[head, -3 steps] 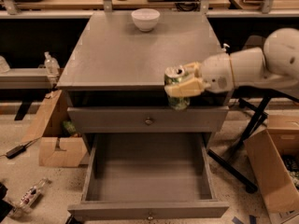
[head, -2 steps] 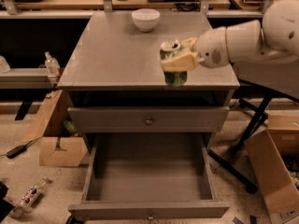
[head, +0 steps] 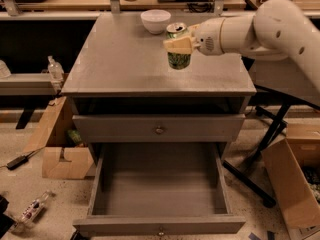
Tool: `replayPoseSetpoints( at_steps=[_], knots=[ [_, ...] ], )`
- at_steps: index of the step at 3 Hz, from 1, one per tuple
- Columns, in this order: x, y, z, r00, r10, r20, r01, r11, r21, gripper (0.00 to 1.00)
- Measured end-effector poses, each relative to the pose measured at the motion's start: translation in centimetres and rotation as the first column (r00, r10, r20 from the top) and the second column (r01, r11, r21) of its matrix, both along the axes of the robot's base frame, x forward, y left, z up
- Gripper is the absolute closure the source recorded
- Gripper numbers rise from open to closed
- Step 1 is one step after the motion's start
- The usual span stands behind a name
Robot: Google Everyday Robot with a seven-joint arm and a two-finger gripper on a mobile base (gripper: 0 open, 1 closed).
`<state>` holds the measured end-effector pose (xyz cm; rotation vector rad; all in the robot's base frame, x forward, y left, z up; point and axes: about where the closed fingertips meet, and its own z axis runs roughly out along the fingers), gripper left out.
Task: Pick green can from middle drawer and place on counter
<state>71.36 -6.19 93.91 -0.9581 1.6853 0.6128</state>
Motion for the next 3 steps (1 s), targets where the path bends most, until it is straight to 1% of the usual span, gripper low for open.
replayPoseSetpoints(
  at_steps=[1,2,3],
  knots=[
    [2.9,0.0,-2.2,0.9991,-0.043,0.006,0.042,0.999,0.031,1.00],
    [5.6,-1.4,-5.5,0.9958,-0.091,-0.011,0.091,0.991,0.100,1.00],
    [6.3,-2.1,-6.6,0.9936,-0.110,-0.026,0.112,0.987,0.118,1.00]
  ],
)
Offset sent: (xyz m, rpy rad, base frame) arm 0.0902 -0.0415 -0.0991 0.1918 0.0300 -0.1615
